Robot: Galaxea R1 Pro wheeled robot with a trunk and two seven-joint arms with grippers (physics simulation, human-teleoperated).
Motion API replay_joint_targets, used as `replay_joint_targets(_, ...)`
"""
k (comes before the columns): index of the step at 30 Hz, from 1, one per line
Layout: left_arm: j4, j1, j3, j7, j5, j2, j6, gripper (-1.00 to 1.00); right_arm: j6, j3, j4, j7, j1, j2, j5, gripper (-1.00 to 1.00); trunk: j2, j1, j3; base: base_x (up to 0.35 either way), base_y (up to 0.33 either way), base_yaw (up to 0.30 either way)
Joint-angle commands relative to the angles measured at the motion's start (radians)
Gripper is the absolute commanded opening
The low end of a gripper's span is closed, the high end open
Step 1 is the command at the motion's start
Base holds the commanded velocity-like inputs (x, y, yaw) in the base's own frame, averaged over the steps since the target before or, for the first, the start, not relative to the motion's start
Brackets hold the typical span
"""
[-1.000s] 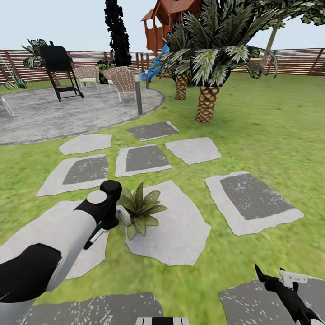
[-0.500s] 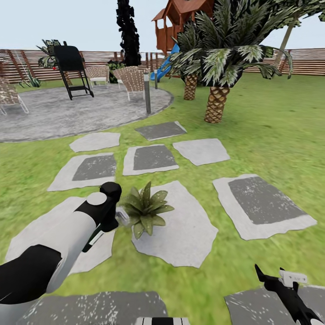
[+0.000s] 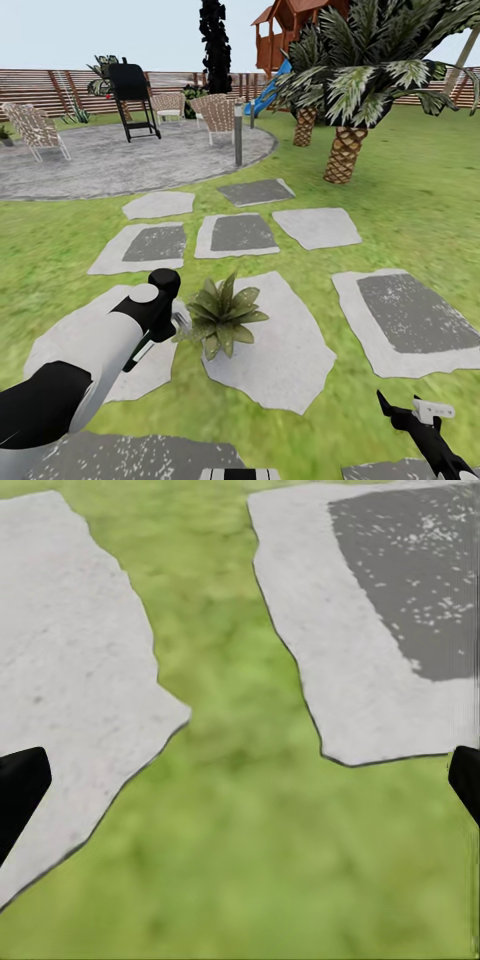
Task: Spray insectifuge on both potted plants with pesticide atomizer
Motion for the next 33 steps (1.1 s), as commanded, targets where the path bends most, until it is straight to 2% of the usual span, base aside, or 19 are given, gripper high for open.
replay_joint_targets(1, -0.001, -0.001, -0.002, -0.010, -0.009, 0.000, 0.010, -1.00, -0.003, -0.007, 0.001, 0.009, -0.001, 0.001, 0.003, 1.00, 0.000, 0.000, -0.001, 0.109, -0.255, 0.005)
replay_joint_targets(12, -0.001, -0.003, -0.002, -0.010, -0.009, 0.000, 0.010, -1.00, -0.004, -0.005, 0.001, 0.009, -0.001, 0.002, 0.002, 1.00, 0.000, 0.000, -0.001, -0.047, -0.271, 0.002)
replay_joint_targets(22, -0.001, -0.004, -0.002, -0.010, -0.011, -0.001, 0.010, -1.00, -0.004, -0.005, 0.001, 0.009, -0.001, 0.002, 0.002, 1.00, 0.000, 0.000, -0.001, 0.121, -0.238, 0.257)
replay_joint_targets(29, -0.001, 0.001, -0.001, -0.010, -0.014, 0.002, 0.010, -1.00, -0.004, -0.005, 0.001, 0.009, -0.001, 0.002, 0.002, 1.00, 0.000, 0.000, -0.001, 0.032, -0.022, 0.274)
replay_joint_targets(33, -0.001, 0.008, 0.001, -0.010, -0.013, 0.001, 0.010, -1.00, -0.003, -0.005, 0.001, 0.009, -0.001, 0.002, 0.003, 1.00, 0.000, 0.000, -0.001, 0.000, 0.000, 0.099)
